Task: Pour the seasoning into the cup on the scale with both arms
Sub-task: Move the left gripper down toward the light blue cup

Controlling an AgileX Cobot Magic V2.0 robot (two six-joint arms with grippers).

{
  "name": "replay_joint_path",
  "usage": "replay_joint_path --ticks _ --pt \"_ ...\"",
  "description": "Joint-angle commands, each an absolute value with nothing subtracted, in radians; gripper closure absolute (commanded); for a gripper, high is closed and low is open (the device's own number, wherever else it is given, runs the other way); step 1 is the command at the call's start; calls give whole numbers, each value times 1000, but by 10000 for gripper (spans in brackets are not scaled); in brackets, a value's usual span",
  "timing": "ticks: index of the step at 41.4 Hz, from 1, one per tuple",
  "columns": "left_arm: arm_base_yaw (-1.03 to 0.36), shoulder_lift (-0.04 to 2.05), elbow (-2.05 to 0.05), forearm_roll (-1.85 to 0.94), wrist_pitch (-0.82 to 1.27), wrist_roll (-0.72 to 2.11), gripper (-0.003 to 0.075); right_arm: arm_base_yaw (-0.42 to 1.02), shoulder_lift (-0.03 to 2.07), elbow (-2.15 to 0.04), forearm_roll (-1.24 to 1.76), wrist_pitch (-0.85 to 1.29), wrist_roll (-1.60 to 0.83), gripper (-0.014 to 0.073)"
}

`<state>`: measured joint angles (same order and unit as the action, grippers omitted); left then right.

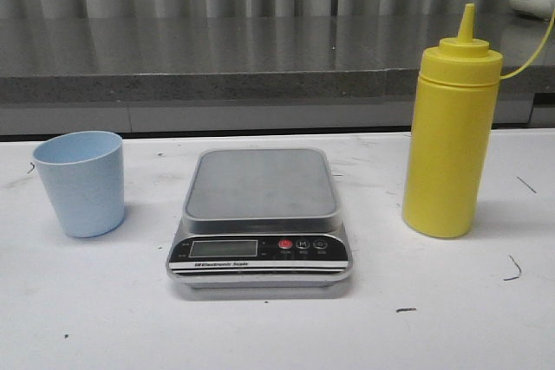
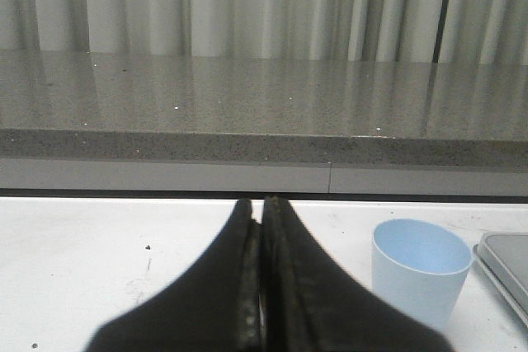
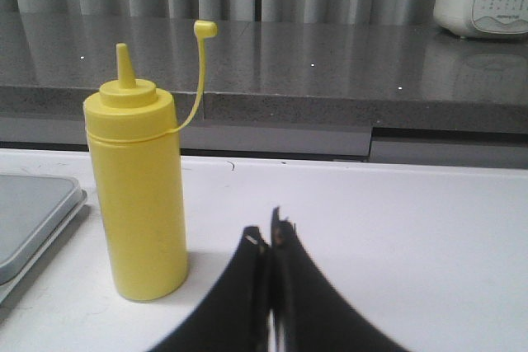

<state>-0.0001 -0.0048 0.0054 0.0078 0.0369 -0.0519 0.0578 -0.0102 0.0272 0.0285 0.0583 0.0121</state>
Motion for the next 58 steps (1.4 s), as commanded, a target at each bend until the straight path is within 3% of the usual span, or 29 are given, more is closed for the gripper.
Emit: replay_joint_path --ticks 1,12,20,28,41,58 --pt "1 -22 28 0 -47 -60 740 59 -27 21 30 -17 6 711" --pt "1 -22 24 0 -85 -60 740 59 -27 15 31 -22 6 711" --pt "0 -20 -95 -23 -62 -60 740 62 -26 -128 29 102 0 711" --pt "1 35 -331 -25 102 -60 740 62 26 -320 24 260 0 711" --pt "1 260 -651 -25 437 -60 740 62 284 -577 22 471 0 711" --pt "1 397 -586 -25 495 -60 740 62 572 -586 16 525 0 711"
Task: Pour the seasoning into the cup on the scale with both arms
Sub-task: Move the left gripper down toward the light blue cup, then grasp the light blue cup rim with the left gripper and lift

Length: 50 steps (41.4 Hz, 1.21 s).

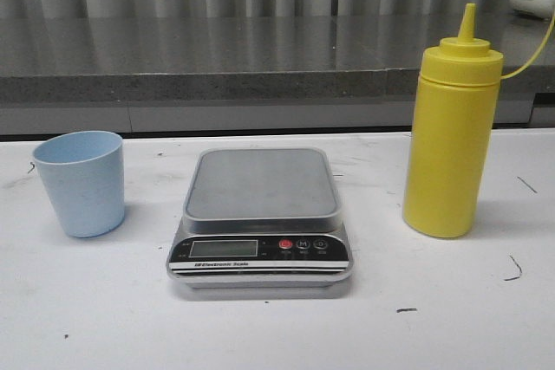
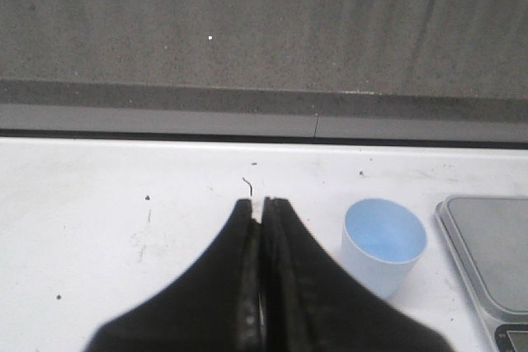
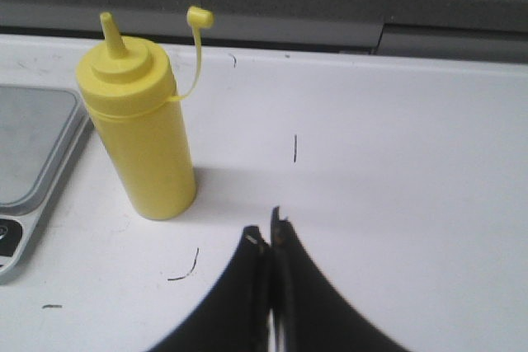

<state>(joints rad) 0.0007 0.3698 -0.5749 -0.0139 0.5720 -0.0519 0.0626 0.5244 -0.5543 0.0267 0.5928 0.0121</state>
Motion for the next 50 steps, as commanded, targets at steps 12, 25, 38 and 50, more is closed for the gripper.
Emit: replay_joint_path --ticks 12,25,38,50 --pt "1 461 -550 -23 491 -60 737 62 715 -586 26 556 0 647" --pt "-48 604 -612 -18 511 -57 309 62 741 -586 17 559 0 102" --pt "-178 871 -860 -18 702 -9 258 62 741 -586 11 576 0 101" --pt "-225 1190 -1045 -16 768 -9 259 62 741 -586 11 577 0 101"
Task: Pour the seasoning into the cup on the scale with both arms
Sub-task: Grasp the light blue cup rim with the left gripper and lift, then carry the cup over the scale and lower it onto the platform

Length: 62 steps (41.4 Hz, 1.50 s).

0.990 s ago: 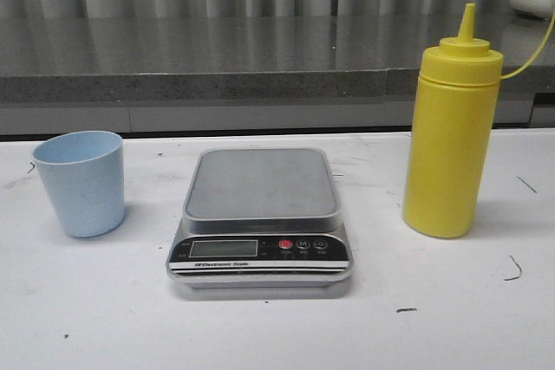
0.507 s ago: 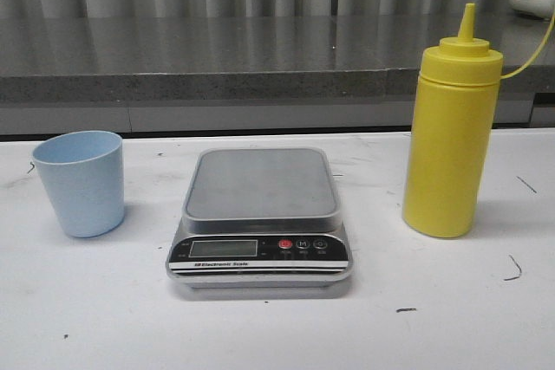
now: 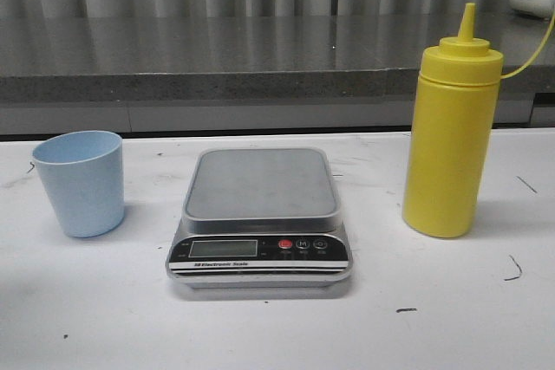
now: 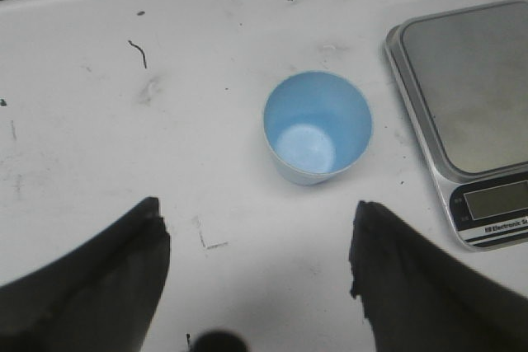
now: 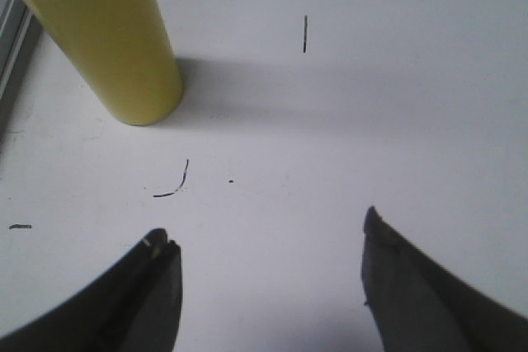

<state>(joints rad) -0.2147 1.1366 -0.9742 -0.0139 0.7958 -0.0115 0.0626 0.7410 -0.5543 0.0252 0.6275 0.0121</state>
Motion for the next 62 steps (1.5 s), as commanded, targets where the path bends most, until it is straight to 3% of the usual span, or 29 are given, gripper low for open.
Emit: replay_joint_path --ticks 1,16,29,49,62 --pt "-225 1214 -1056 -16 771 -9 259 62 741 -586 11 577 0 101" --pt "-225 1546 -1183 -18 786 -9 259 62 741 -586 11 577 0 101" --pt "-225 1708 -1245 -25 719 -9 267 62 741 -586 11 577 0 101" --pt "-225 1734 -1261 -29 725 -9 742 62 741 -586 11 577 0 101" --pt "-292 1648 -1415 -21 877 0 740 62 741 -586 11 577 0 101"
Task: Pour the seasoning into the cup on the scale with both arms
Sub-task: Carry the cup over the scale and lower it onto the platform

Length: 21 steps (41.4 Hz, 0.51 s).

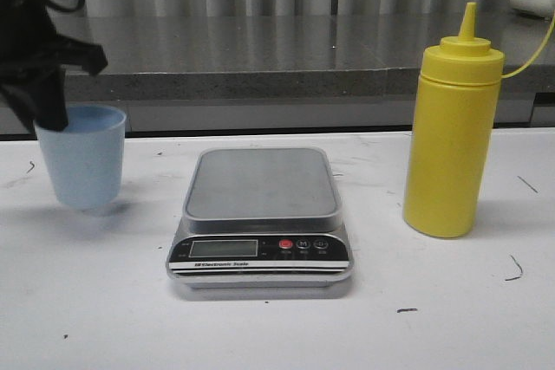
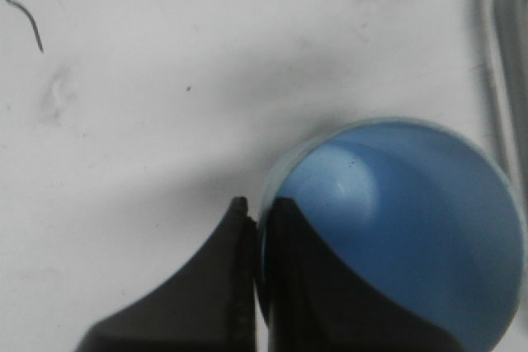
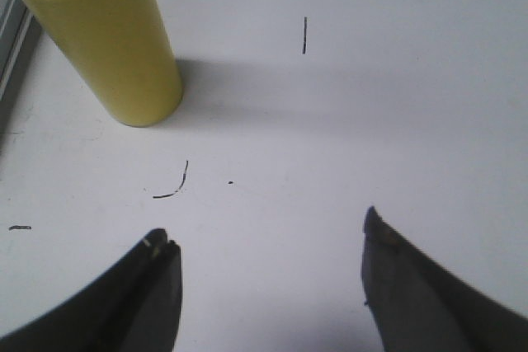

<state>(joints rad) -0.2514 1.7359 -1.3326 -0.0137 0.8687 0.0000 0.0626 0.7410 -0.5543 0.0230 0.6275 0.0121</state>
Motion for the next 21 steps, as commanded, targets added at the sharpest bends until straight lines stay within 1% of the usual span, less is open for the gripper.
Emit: replay_joint_path --ticks 1,7,13,21 --pt "-304 1646 -1435 -21 885 0 740 62 741 -586 11 577 0 101" --pt "-402 1668 -1581 -21 979 0 741 62 741 -586 11 577 0 101" --pt "-484 1742 -1699 -21 984 -14 741 62 741 -586 11 577 0 101" --pt "-540 1842 -1793 -21 993 -26 741 62 741 -586 11 577 0 101"
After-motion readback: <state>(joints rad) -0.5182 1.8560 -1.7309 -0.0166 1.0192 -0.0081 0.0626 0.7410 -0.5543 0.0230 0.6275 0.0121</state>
